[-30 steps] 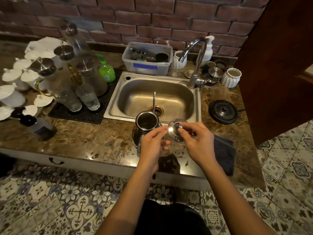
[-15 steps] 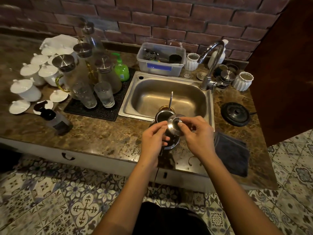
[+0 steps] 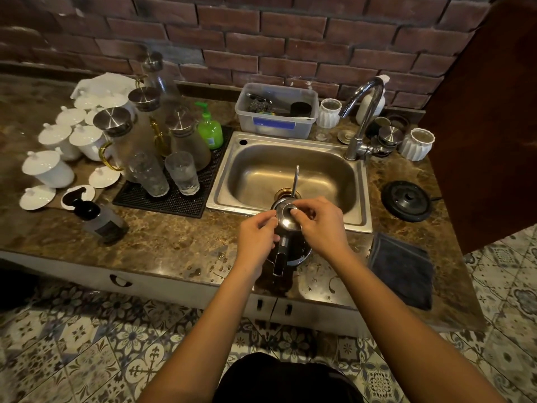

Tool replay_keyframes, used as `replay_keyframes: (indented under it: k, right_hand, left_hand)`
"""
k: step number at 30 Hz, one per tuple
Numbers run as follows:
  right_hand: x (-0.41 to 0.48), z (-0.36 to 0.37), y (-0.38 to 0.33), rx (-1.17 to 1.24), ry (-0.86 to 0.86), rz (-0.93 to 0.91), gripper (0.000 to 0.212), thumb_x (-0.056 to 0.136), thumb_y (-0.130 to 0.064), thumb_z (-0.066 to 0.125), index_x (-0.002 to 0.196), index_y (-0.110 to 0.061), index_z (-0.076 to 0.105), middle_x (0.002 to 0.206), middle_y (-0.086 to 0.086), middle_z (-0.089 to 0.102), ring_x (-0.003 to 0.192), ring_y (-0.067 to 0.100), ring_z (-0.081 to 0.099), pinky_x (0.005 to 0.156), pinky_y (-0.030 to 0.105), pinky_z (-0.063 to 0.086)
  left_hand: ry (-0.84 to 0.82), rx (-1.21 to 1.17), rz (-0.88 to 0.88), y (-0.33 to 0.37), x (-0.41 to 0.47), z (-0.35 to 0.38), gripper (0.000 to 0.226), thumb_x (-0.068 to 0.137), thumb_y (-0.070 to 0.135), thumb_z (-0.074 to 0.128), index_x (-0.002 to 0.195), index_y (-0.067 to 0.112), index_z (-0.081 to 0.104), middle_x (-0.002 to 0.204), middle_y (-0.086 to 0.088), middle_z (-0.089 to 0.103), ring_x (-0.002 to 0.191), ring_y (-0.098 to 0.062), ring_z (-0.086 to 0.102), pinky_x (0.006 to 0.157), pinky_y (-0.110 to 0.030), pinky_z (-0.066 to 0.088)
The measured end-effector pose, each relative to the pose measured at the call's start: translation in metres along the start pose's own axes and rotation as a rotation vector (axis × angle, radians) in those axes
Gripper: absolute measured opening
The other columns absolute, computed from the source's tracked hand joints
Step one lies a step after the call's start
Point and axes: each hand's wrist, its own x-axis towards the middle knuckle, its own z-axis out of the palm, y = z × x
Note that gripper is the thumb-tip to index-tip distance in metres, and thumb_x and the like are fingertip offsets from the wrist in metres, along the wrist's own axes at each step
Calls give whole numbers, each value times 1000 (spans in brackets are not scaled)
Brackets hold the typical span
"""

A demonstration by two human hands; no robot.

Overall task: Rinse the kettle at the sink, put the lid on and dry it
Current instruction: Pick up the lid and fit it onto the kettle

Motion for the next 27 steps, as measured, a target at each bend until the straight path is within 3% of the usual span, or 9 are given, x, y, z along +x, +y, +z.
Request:
replay_keyframes:
  k: [4,9,12,14,16,17,19,23,27]
  right_hand:
    - [6,5,5,0,-16,8,20,94,-25,70,112,-24,77,99,-3,67,90,10,57,84,28,47]
    - [12,12,8,-14,-25,8,22,93,-26,70,114,-23,76,97,-9,62,88,6,55,82,25,45]
    - [14,15,9,-16,-36,13,23,94,-25,69,115,-22,75,98,-9,62,90,8,56,85,29,49]
    - [14,16,10,-18,-45,14,23,94,-26,68,117,-22,74,100,-8,62,92,8,56,86,30,50]
    - [14,17,12,-28,-45,5,24,95,-27,68,117,-23,74,99,-9,61,91,7,55,85,29,48]
    - [14,17,12,-32,-46,1,24,95,-27,67,117,-23,74,99,-9,60,90,6,54,84,27,46]
    - [14,16,13,-37,-54,-4,25,95,-29,67,118,-23,73,99,-9,60,89,6,54,82,23,43]
    - [13,14,13,-56,-97,-7,28,95,-29,67,122,-25,71,100,-10,58,89,4,53,82,21,45]
    - [9,12,19,-73,-87,-23,33,93,-29,70,125,-22,70,113,-5,63,95,2,55,80,9,38]
  left_hand:
    - [9,130,50,4,10,-4,30,99,16,62,83,38,73,69,11,75,59,-6,62,53,-22,49]
    - [1,248,96,7,18,-5,28,99,23,62,80,41,73,78,1,74,66,-15,64,62,-32,47]
    - [-14,298,108,3,22,-7,24,99,22,62,88,40,73,79,2,74,66,-15,64,63,-32,46]
    - [-20,318,107,2,23,-8,18,99,20,62,103,28,77,82,4,73,68,-14,66,64,-32,48]
    - [-18,359,119,3,24,-9,24,99,21,62,118,17,76,95,2,75,83,-20,71,78,-39,58]
    - [-16,390,136,4,23,-10,25,99,21,62,120,15,75,101,0,77,92,-24,73,89,-43,58]
    - [-19,442,172,6,22,-10,25,99,22,62,119,15,75,104,-3,77,96,-28,73,94,-47,57]
    - [-15,568,236,6,24,-11,26,98,24,62,119,17,76,99,2,74,92,-20,70,92,-41,57]
    - [-2,789,384,3,28,-12,32,96,28,66,125,18,72,117,-1,64,97,-16,63,86,-28,48]
